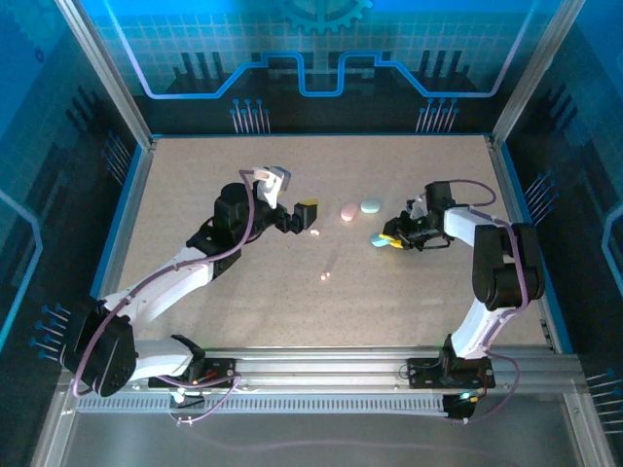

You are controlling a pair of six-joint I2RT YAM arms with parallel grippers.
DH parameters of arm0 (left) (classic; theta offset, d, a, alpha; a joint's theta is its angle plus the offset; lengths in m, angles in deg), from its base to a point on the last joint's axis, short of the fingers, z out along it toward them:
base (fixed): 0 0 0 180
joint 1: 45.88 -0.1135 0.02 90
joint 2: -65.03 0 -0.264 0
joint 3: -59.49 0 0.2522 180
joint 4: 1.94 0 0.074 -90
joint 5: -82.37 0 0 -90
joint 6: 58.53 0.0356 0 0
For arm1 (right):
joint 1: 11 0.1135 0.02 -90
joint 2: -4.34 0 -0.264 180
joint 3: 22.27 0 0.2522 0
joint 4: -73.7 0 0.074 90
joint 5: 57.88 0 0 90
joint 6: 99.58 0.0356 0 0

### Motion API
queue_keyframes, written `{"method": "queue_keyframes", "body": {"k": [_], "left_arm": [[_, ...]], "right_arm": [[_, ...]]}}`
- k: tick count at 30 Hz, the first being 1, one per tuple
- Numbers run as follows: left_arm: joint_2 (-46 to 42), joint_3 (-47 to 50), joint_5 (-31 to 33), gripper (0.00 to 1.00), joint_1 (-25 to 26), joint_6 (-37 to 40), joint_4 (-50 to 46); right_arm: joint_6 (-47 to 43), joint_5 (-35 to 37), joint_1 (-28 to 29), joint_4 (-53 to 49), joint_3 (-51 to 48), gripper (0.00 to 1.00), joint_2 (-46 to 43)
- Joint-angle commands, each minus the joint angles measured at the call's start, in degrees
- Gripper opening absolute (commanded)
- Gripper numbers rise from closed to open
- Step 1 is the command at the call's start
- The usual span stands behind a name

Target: Insert the wireless bluetooth earbuds into the charging case

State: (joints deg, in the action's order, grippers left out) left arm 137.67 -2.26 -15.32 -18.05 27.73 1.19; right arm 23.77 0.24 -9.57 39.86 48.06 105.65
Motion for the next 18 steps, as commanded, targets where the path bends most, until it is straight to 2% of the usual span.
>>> {"method": "queue_keyframes", "body": {"k": [1,13,18], "left_arm": [[-1.5,-1.9,0.6,0.99,-0.5,-0.1,-0.8],[-1.6,-3.2,1.6,0.99,-0.7,-1.2,-4.2],[-1.4,-4.4,1.6,0.99,-0.9,-1.8,-6.5]], "right_arm": [[-1.9,1.6,0.0,-1.1,1.2,0.25,1.4],[0.1,0.2,0.0,3.1,4.9,0.25,7.1],[-0.9,2.9,0.0,0.8,6.7,0.38,7.4]]}}
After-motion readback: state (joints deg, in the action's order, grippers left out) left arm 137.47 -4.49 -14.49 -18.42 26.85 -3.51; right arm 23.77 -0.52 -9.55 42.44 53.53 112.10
